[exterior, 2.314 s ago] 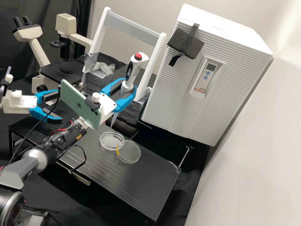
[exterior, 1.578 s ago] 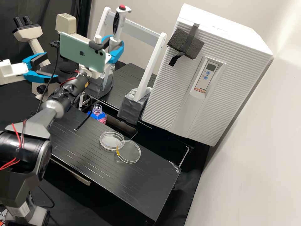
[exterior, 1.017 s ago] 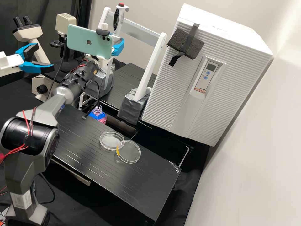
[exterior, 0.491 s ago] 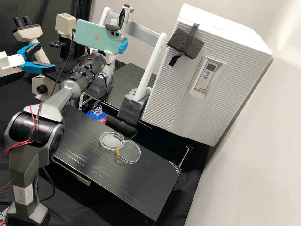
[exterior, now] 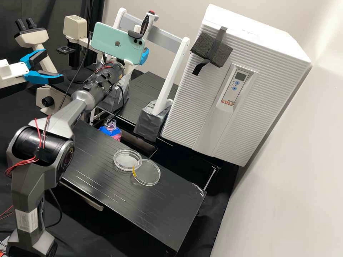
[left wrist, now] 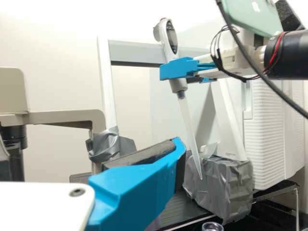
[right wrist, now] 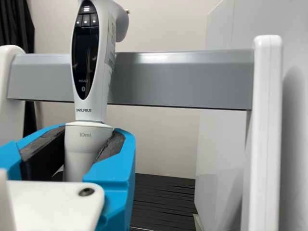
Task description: Use the pipette
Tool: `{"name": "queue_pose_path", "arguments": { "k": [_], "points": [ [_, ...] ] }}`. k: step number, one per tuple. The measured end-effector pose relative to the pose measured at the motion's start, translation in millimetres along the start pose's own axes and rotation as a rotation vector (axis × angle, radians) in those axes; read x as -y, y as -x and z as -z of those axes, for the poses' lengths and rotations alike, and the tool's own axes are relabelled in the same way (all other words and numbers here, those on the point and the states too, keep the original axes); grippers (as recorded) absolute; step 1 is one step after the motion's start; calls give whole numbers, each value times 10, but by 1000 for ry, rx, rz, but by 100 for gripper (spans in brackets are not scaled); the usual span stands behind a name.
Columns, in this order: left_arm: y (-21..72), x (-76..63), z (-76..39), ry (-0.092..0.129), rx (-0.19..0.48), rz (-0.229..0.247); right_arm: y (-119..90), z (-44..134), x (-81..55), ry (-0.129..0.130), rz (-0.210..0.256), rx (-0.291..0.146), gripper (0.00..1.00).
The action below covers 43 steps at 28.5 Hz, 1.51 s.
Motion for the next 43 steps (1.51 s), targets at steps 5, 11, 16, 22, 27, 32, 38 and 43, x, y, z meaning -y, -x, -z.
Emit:
{"name": "queue_pose_path", "arguments": {
  "k": [5,11,16,22,27,32,38,43],
  "points": [
    [-10,32,-11,4,5,11,-16,-31,6,-11,1,8,0],
    [-16,33,-28,5,11,12,-18,-40,29,-37,24,16,0],
    [-20,33,-44,7,17,11,-18,-39,29,-37,23,15,0],
    [-20,38,-42,7,15,17,-19,-42,25,-32,22,15,0],
    [-37,34,-75,9,26,18,-15,-123,40,-34,24,33,0],
    [-72,36,-113,13,41,17,-5,-187,99,-45,37,50,0],
    [-83,35,-123,14,45,17,-1,-207,110,-31,26,48,0],
    [-86,31,-127,14,46,16,-27,-229,134,-30,17,48,0]
  ]
}}
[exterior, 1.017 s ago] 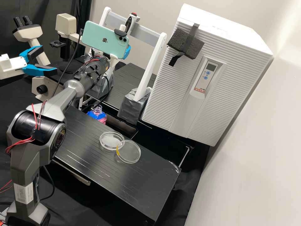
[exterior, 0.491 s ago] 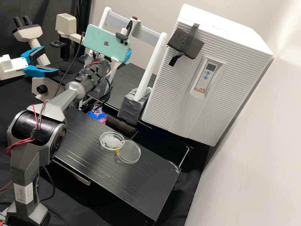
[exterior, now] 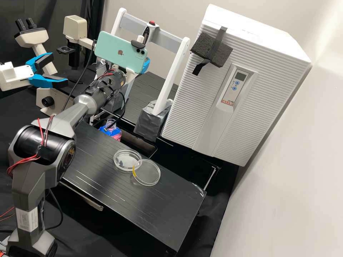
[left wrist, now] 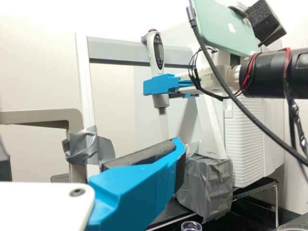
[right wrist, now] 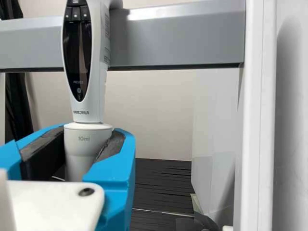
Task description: Use the pipette
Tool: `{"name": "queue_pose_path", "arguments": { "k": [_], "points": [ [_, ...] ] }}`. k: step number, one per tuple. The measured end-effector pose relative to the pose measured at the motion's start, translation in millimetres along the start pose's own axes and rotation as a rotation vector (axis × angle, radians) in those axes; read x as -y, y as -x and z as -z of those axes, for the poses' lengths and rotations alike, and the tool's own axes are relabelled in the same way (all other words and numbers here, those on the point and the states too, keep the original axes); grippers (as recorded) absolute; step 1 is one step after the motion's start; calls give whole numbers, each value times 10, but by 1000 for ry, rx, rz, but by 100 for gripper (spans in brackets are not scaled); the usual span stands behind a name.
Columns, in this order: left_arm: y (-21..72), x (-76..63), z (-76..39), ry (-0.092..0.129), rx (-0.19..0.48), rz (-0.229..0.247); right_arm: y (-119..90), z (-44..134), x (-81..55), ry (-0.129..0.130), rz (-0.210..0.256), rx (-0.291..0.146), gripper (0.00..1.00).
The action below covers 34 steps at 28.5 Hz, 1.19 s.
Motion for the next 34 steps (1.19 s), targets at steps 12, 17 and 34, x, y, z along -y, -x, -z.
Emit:
{"name": "queue_pose_path", "arguments": {
  "k": [12,17,34],
  "points": [
    [0,0,0,0,0,0,-85,-70,55,68,-22,22,100],
    [0,0,0,0,0,0,-107,-100,84,76,-16,31,100],
    [25,25,-1,3,-2,10,135,-99,167,58,17,33,100]
  ]
}}
